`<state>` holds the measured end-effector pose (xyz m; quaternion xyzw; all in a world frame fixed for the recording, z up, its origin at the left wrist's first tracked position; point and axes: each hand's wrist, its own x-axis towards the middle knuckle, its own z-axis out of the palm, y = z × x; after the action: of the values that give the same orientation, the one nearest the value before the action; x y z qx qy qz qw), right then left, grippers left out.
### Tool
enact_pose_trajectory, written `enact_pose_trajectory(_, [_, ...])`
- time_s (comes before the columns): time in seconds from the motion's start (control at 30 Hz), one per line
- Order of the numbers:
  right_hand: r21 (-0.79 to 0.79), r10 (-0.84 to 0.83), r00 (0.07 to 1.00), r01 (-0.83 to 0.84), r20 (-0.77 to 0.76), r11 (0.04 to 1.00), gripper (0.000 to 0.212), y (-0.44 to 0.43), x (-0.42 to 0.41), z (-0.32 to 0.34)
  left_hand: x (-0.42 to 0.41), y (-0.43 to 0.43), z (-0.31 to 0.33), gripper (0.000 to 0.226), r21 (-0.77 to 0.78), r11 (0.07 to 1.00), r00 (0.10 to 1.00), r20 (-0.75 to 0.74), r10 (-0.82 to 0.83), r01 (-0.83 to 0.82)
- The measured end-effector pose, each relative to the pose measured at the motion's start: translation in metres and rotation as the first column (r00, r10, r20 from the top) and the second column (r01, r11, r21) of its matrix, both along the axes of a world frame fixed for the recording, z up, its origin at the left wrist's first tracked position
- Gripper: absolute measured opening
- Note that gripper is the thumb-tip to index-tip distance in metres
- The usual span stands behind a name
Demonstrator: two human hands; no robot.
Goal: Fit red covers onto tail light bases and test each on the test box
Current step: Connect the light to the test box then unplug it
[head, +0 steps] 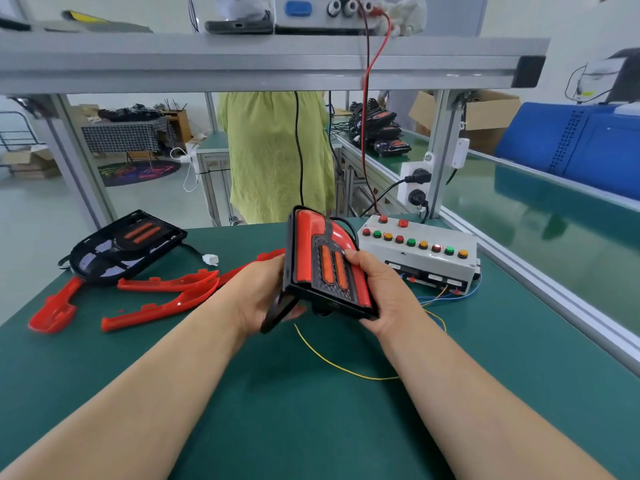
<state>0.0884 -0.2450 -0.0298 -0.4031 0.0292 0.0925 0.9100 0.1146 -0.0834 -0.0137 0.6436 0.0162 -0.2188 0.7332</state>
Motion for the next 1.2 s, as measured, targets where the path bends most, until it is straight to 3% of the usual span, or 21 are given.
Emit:
enact_pose_trajectory(0.07, [-0.039,-0.036,0.999,0.036,0.003,0.999,0.021,0.0,0.001,-0.001,0.001,0.003,0.004,0.036,0.024,0.999,0.998,-0.051,-0.033,0.034])
enact_pose_trajectory(0.13, [-0.091,-0.064,0.998,0.065,0.011,0.994,0.031,0.0,0.001,-0.002,0.002,0.006,0.011,0.058,-0.036,0.999,0.994,-0.104,-0.03,0.027])
enact_pose_trajectory(0.27, [-0.146,-0.098,0.994,0.103,0.036,0.984,0.011,-0.001,0.0,0.0,-0.004,0.02,0.023,0.09,-0.26,0.964,0.978,-0.18,-0.1,0.051])
enact_pose_trajectory(0.4, [-0.202,-0.142,0.988,0.151,0.062,0.968,0.013,-0.002,-0.002,0.002,-0.02,0.035,0.025,0.11,-0.345,0.925,0.964,-0.146,-0.222,0.16])
enact_pose_trajectory(0.57, [-0.275,-0.175,0.98,0.196,0.098,0.941,0.02,0.005,-0.006,0.004,-0.029,0.042,0.023,0.1,-0.308,0.935,0.966,-0.128,-0.227,0.179])
enact_pose_trajectory(0.73, [-0.212,-0.219,0.976,0.215,0.007,0.953,0.022,0.003,-0.006,0.004,-0.035,0.044,0.012,0.08,-0.301,0.951,0.971,-0.241,0.002,-0.076])
enact_pose_trajectory(0.87, [-0.136,-0.275,0.958,0.262,-0.085,0.955,0.021,-0.004,-0.004,0.003,-0.046,0.05,-0.004,0.055,-0.342,0.906,0.923,-0.365,0.118,-0.251])
enact_pose_trajectory(0.93, [-0.123,-0.298,0.948,0.284,-0.114,0.951,0.016,-0.006,-0.003,0.001,-0.052,0.052,-0.008,0.042,-0.354,0.892,0.913,-0.384,0.136,-0.282])
enact_pose_trajectory(1.0, [-0.124,-0.322,0.938,0.307,-0.128,0.944,0.015,-0.006,-0.001,-0.002,-0.059,0.052,-0.012,0.046,-0.355,0.9,0.928,-0.352,0.122,-0.253])
enact_pose_trajectory(1.07, [-0.13,-0.343,0.93,0.326,-0.135,0.936,0.014,-0.006,-0.001,-0.003,-0.066,0.049,-0.018,0.058,-0.201,0.968,0.97,-0.216,0.109,-0.154])
enact_pose_trajectory(1.1, [-0.133,-0.35,0.927,0.333,-0.135,0.934,0.014,-0.007,0.0,-0.004,-0.072,0.047,-0.02,0.059,-0.021,0.994,0.992,-0.07,0.102,-0.104])
enact_pose_trajectory(1.13, [-0.138,-0.355,0.925,0.337,-0.134,0.931,0.014,-0.007,0.0,-0.004,-0.076,0.045,-0.02,0.057,0.209,0.975,0.991,0.124,0.055,-0.08])
enact_pose_trajectory(1.2, [-0.154,-0.363,0.923,0.343,-0.129,0.927,0.013,-0.007,0.0,-0.005,-0.082,0.042,-0.019,0.053,0.604,0.783,0.876,0.448,-0.18,-0.148])
